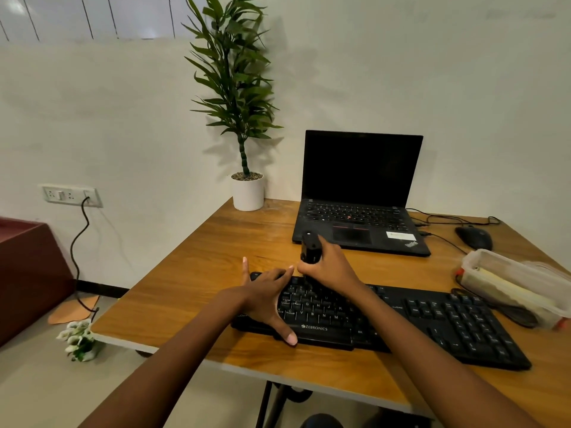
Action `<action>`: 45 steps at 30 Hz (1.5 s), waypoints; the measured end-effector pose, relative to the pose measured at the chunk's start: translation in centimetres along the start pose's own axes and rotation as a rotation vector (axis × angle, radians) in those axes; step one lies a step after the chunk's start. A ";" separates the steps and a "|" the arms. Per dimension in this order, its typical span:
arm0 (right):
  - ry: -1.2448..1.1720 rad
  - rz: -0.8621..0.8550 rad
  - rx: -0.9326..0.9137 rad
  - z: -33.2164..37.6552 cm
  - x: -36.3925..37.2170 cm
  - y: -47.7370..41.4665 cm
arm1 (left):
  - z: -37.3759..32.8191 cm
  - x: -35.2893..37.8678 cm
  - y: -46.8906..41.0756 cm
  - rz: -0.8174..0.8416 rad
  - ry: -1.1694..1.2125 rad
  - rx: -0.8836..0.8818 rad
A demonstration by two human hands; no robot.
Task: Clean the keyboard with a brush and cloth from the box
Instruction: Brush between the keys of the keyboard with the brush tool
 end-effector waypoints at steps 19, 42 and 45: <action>-0.062 0.104 0.120 0.7 1.4 2.3 | 0.6 0.8 -0.5 -0.029 0.011 0.037; 0.055 -0.009 0.079 0.8 1.8 1.0 | 0.4 0.5 -0.2 -0.050 0.012 0.042; 0.018 -0.020 0.091 0.8 2.3 2.2 | 0.4 0.6 -0.2 -0.043 0.029 0.032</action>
Point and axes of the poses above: each hand's wrist, its own y-axis away from the middle knuckle, its own x-axis out of the palm, z = x × y, the point moved 4 cm from there along -y, towards the middle knuckle, and after that the axes turned 10 degrees about -z, right-handed, at the moved point
